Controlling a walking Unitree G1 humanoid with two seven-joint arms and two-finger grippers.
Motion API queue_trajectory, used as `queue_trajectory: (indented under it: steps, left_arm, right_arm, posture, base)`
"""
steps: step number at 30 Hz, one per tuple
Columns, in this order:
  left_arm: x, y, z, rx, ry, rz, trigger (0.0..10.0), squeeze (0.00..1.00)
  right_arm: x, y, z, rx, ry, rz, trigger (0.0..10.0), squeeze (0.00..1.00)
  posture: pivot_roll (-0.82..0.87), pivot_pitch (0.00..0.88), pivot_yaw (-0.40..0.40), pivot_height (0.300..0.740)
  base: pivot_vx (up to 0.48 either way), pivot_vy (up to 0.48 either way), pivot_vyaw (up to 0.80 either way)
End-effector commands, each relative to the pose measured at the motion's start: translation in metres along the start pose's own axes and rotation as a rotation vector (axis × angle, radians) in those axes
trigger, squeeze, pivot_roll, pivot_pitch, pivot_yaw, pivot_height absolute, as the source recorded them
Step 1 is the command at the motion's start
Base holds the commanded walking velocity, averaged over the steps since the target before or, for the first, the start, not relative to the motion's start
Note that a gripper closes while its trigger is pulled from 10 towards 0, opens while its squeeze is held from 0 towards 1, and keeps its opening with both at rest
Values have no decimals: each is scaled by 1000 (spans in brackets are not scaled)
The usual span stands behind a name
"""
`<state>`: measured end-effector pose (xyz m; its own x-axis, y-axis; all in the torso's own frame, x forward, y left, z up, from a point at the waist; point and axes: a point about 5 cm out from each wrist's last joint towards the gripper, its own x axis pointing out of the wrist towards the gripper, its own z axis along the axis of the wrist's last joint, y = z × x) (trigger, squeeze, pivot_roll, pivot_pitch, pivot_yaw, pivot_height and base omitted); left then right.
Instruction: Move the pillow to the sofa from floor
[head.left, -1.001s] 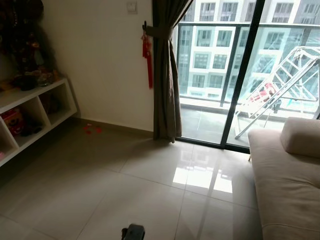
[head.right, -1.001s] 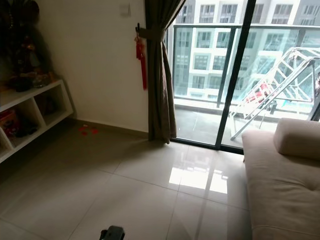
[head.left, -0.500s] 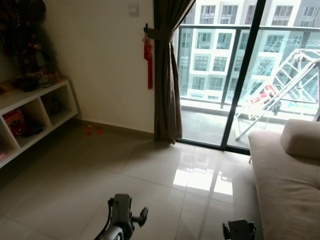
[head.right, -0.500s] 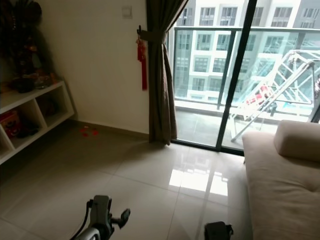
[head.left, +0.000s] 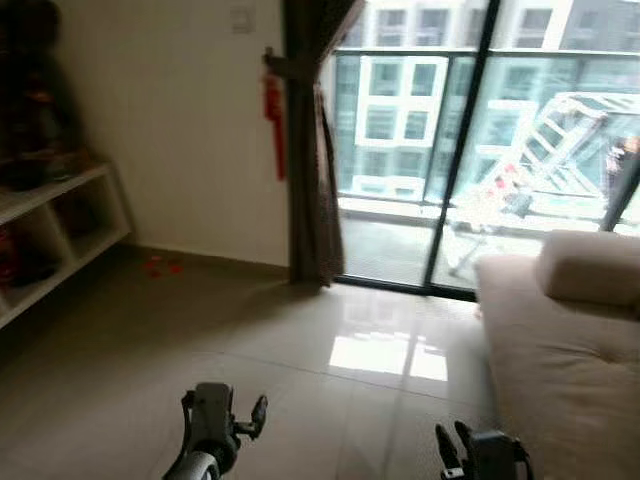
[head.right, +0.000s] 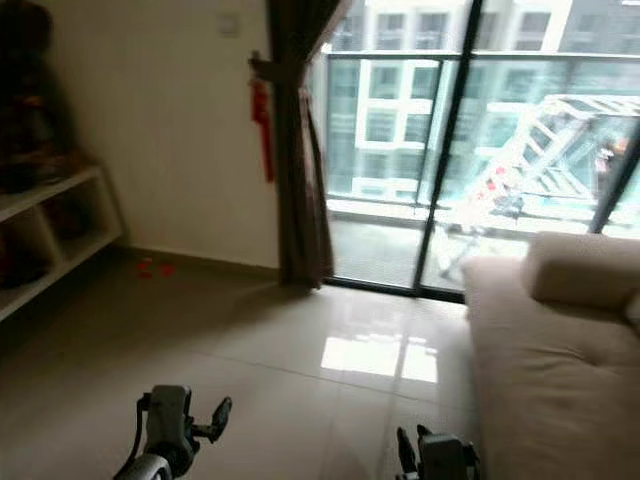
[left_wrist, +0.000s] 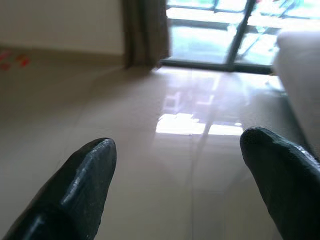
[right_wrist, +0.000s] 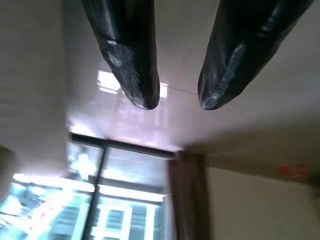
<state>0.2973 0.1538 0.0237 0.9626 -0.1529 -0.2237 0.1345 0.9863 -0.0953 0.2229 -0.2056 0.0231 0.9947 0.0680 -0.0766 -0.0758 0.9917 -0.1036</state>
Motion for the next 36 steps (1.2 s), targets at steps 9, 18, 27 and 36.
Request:
queue_trajectory:
  steps: [9,18,27,36]
  left_arm:
    - [-1,1,0,10,-3,-3,10000,0]
    - [6,1,9,10,-7,-14,10000,0]
    - [6,-6,10,25,-14,-47,10000,0]
    - [7,-8,9,25,-2,-50,10000,0]
  right_arm:
    - [0,4,1,30,4,10,10000,0]
    - [-2,11,4,48,3,17,10000,0]
    - [-3,10,7,43,9,20,10000,0]
    - [-1,10,10,44,-1,21,10000,0]
  posture:
    - [107,0,46,740]
    - [97,0,52,740]
    - [90,0,49,740]
    - [88,0,49,740]
  base:
    - [0,0,-800]
    - [0,247,-800]
    - [0,33,-760]
    - [0,0,-101]
